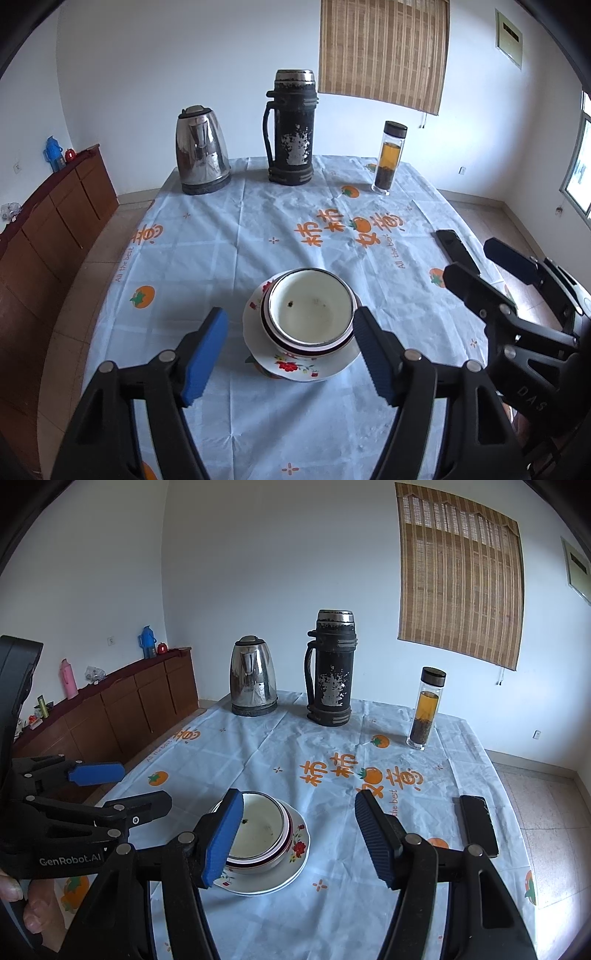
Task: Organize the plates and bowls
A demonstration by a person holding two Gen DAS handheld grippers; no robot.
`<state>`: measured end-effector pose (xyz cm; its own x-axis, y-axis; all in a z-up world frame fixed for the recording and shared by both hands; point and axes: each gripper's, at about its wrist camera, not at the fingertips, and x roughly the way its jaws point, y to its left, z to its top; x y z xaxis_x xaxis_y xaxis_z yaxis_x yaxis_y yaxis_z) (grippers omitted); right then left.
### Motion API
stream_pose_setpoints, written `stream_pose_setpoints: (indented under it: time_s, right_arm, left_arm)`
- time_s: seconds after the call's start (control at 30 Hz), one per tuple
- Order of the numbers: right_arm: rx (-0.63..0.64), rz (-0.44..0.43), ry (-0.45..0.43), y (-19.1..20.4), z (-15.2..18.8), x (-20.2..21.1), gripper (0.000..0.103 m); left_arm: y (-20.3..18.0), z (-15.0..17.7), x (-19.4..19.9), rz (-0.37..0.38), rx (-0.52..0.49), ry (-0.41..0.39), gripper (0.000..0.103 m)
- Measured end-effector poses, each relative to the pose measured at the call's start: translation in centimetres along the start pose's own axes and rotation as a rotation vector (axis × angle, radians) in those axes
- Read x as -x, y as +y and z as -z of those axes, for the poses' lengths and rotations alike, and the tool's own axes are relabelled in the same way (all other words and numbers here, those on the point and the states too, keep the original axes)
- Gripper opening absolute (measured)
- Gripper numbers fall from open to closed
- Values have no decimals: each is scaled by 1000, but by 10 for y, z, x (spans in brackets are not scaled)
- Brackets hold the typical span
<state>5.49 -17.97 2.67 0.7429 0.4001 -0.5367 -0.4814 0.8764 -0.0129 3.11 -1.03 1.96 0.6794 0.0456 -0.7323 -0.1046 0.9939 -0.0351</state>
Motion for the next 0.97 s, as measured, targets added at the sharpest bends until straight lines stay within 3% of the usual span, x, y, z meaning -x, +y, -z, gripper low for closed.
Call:
stream_pose_setpoints:
  time_s: [0.6, 0.7, 0.97]
  right_arm:
    - [6, -9, 5, 2, -1, -5, 65]
    - [6, -10, 7, 2, -1, -7, 65]
    - [3, -11, 18, 0, -1, -16, 65]
  left_arm:
    - [2, -1, -11, -46, -9, 23, 72]
    - [1, -1, -10, -56, -19, 1, 78]
    - [0, -3, -14, -49, -21, 6, 78]
